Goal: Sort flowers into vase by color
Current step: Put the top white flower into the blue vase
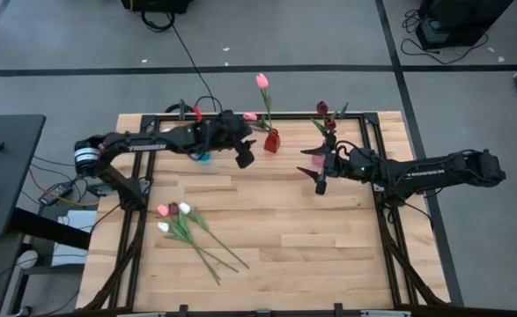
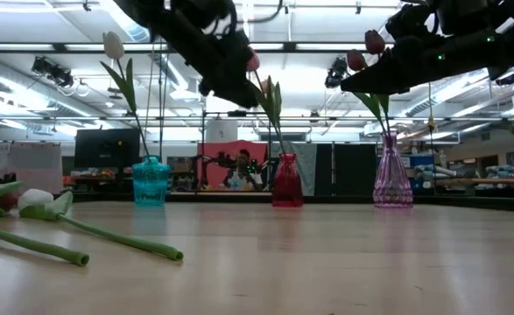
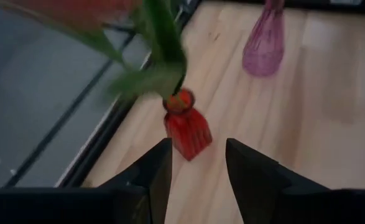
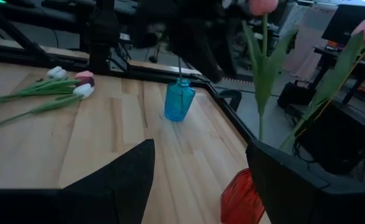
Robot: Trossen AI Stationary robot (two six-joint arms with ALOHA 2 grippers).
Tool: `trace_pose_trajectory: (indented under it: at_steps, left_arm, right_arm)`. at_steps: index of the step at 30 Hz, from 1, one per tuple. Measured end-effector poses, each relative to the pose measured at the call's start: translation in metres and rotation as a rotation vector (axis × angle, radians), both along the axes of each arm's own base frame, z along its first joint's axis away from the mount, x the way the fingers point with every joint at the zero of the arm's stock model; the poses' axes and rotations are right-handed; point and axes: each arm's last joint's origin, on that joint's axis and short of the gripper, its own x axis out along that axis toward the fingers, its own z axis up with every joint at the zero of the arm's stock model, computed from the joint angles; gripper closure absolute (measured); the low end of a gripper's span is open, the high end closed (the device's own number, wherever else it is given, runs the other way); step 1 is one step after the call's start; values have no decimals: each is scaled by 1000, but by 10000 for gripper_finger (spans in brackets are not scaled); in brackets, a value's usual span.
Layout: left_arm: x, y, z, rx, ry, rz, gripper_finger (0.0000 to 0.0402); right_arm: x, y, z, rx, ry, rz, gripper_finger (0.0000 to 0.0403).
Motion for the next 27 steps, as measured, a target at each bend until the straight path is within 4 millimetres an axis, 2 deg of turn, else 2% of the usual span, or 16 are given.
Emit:
trace_pose_trajectory:
  at_steps: [6,10,14,19,27]
  left_arm:
    - [-18,-35,-4,74,-13,4,245]
    - [-27,-57,-7,102,-54,-42,245]
    - [-33,-79,-13,110,-51,-129,245]
    - [-40,-113,-29,43,57,-314,245]
    - [-59,-168,-44,-85,228,-482,245]
  right_arm:
    - [1,5,2,57,-43,26,137]
    - [6,18,-3,156,-32,93,137]
    - [10,32,-9,215,-14,78,137]
    - [17,47,-16,275,-41,28,137]
    - [42,77,-21,315,-63,134,137]
